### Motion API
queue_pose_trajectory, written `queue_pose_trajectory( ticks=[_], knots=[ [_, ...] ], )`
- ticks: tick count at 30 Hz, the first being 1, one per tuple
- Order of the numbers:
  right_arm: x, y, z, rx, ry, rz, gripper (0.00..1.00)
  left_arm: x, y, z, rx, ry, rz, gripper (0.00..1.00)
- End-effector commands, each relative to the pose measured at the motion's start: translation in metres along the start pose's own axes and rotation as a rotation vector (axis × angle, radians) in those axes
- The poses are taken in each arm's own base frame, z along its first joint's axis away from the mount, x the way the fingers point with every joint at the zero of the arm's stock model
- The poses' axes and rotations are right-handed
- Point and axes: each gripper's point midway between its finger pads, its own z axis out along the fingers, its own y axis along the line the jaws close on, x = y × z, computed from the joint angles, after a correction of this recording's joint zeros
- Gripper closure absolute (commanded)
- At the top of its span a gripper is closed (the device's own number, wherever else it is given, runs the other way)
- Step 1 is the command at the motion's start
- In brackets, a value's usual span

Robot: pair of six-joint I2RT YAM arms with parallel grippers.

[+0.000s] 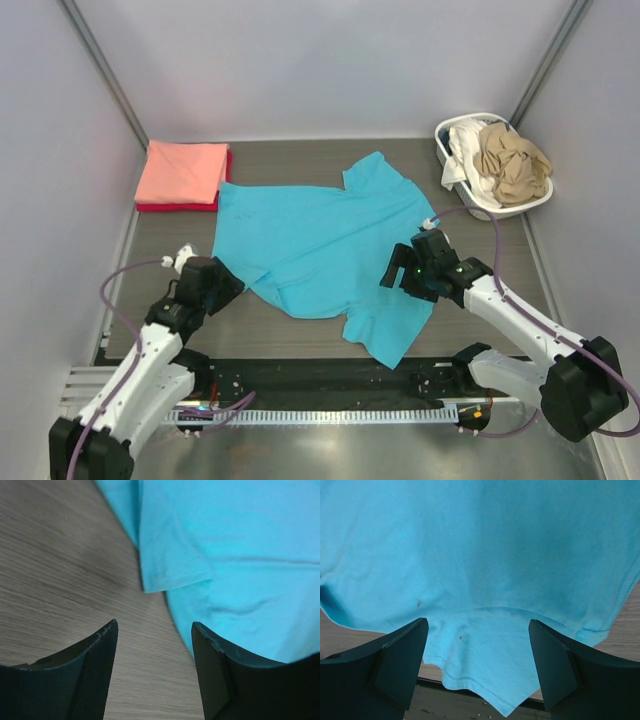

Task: Fold and stack the t-shirts
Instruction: Flatten the tshirt out

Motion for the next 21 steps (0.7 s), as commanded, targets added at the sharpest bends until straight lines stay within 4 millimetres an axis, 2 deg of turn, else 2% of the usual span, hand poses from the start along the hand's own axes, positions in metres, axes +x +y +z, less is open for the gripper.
queue_pose_trajectory(
  ticks=[1, 2, 6, 10, 14, 17, 18, 20, 21],
  knots=[
    [-0.014, 0.008, -0.003, -0.013, -0.051, 0.004, 0.12, 0.006, -0.008, 0.025, 0.043, 0.006, -0.005, 0.39],
    [-0.016, 0.009, -0.002, -0.01, -0.049, -0.01, 0.12, 0.003, -0.014, 0.031, 0.064, -0.008, -0.015, 0.39],
    [-0.022, 0.012, 0.0, -0.003, -0.052, -0.036, 0.12, 0.015, -0.006, 0.057, 0.005, 0.04, -0.009, 0.42],
    [-0.026, 0.013, 0.006, 0.011, -0.051, -0.047, 0.12, 0.022, -0.005, 0.073, -0.01, 0.07, -0.005, 0.46],
    [-0.027, 0.012, 0.011, 0.022, -0.045, -0.063, 0.11, 0.027, -0.003, 0.08, -0.015, 0.089, -0.007, 0.52],
    [-0.029, 0.01, 0.014, 0.04, -0.048, -0.075, 0.11, 0.029, -0.001, 0.078, -0.014, 0.086, -0.007, 0.64],
    [-0.03, 0.01, 0.014, 0.041, -0.052, -0.078, 0.11, 0.028, -0.001, 0.077, -0.012, 0.083, -0.008, 0.72],
    [-0.031, 0.01, 0.014, 0.046, -0.053, -0.081, 0.11, 0.025, -0.002, 0.073, -0.005, 0.067, -0.01, 0.8],
    [-0.031, 0.009, 0.015, 0.047, -0.052, -0.08, 0.11, 0.022, -0.002, 0.071, -0.006, 0.059, -0.01, 0.89]
  ],
)
